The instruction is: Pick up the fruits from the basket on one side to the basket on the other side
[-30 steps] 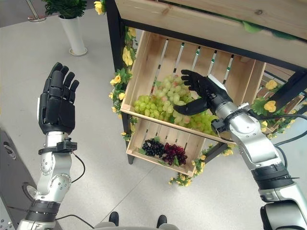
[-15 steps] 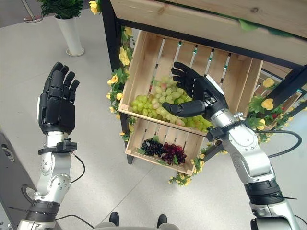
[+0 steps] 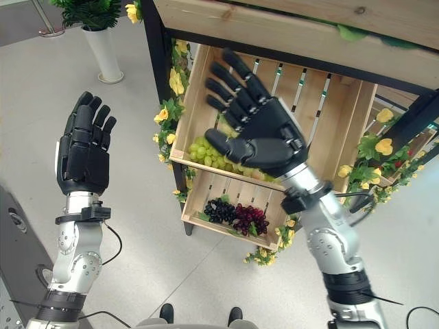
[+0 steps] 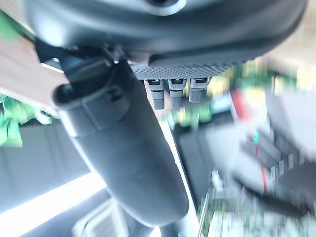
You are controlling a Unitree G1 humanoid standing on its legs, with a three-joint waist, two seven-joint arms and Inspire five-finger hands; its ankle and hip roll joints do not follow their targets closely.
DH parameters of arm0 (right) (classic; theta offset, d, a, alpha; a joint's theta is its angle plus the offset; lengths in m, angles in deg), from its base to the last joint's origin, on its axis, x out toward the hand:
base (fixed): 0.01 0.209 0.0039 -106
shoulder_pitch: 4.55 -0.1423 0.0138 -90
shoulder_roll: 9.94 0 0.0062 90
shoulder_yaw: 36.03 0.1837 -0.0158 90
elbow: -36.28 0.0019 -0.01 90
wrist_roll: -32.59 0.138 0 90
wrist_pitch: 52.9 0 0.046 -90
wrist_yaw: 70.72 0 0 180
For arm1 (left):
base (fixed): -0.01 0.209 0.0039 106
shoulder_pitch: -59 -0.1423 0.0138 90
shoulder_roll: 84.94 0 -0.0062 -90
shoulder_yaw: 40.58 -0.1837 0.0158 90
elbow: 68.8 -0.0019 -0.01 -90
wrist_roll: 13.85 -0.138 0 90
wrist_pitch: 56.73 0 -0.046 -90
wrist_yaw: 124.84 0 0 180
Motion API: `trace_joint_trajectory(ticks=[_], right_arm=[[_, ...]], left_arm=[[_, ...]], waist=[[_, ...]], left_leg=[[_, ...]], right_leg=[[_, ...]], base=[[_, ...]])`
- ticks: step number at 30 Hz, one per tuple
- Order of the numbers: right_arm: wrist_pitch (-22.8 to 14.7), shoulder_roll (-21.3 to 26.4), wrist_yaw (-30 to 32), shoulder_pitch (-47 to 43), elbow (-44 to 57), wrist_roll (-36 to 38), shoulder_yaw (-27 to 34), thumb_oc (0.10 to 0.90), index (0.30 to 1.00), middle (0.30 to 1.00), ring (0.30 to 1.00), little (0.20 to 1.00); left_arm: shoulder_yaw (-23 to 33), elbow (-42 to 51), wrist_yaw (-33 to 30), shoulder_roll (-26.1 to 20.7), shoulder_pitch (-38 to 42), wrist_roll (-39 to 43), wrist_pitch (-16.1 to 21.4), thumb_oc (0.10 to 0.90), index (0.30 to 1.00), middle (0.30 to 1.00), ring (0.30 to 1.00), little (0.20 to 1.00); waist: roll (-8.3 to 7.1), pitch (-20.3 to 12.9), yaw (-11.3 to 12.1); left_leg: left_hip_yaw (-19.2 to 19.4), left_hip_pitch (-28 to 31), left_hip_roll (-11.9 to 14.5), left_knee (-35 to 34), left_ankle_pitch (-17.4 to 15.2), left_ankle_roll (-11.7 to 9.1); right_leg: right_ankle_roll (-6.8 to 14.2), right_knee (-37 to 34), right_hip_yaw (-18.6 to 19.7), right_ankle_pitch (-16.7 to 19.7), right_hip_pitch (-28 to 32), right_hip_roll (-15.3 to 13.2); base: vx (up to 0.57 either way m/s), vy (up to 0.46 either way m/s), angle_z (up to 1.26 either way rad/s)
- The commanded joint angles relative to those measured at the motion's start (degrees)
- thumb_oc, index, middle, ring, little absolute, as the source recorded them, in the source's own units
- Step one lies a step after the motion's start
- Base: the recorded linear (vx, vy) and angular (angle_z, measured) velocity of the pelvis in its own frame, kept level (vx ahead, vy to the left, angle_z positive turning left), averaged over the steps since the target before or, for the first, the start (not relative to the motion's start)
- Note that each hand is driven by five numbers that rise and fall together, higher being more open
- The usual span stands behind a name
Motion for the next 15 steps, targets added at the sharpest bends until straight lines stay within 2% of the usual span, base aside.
trace_joint_trajectory(ticks=[1, 3, 6, 10, 15], right_arm=[[-0.97, -2.53, -8.73, 0.76, 4.29, 8.83, -1.34, 0.8, 0.9, 0.9, 0.9, 0.9], [2.68, -4.61, -9.53, 1.95, 3.2, 9.34, -2.87, 0.8, 0.9, 0.9, 0.9, 0.9], [7.74, -6.56, -14.2, 5.37, -0.53, 4.07, -9.69, 0.8, 0.9, 0.9, 0.9, 0.9], [10.01, -5.57, -18.38, 7.41, -4.44, -0.99, -14.65, 0.8, 0.9, 0.9, 0.9, 0.9], [10.35, -3.41, -20.9, 10.32, -11.93, -9.96, -18.8, 0.8, 0.9, 0.9, 0.9, 0.9]], left_arm=[[-1.29, 5.25, 1.76, -0.97, 2.94, -0.48, 2.84, 0.8, 0.9, 0.9, 0.9, 0.9], [-1.46, 4.94, 1.07, -0.67, 2.67, -0.22, 2.93, 0.8, 0.9, 0.9, 0.9, 0.9], [-2.36, 4.48, -1.67, 0.15, 1.19, -1.06, 3.78, 0.8, 0.9, 0.9, 0.9, 0.9], [-3.24, 2.89, -2.85, -0.1, -0.24, -3.12, 2.99, 0.8, 0.9, 0.9, 0.9, 0.9], [-4.89, -3.01, -0.35, -1.86, -3.12, -7.99, -1.21, 0.8, 0.9, 0.9, 0.9, 0.9]], waist=[[1.18, -6.51, 1.66], [1.25, -6.43, 1.98], [1.33, -6.5, 3.0], [1.25, -6.09, 4.13], [1.4, -5.38, 5.53]], left_leg=[[-1.07, 1.79, -1.12, 0.11, -6.05, -1.35], [-1.3, 1.71, -1.23, 0.11, -5.96, -1.28], [-1.87, 1.07, -1.7, 0.11, -5.76, -1.09], [-2.54, 0.32, -2.43, 0.11, -5.44, -0.82], [-3.89, -0.41, -3.64, 0.11, -5.03, 0.26]], right_leg=[[1.1, 2.26, -2.6, -3.22, 2.25, -2.06], [1.12, 2.27, -2.82, -3.23, 2.31, -2.14], [1.31, 2.08, -3.92, -3.06, 2.32, -2.71], [1.67, 2.93, -4.88, -3.03, 1.87, -3.46], [2.37, 6.14, -6.09, -3.71, 0.61, -4.9]], base=[[0.02, 0.039, 0.04], [0.01, 0.052, 0.04], [0.02, 0.086, 0.07], [0.02, 0.122, 0.11], [0.02, 0.169, 0.17]])
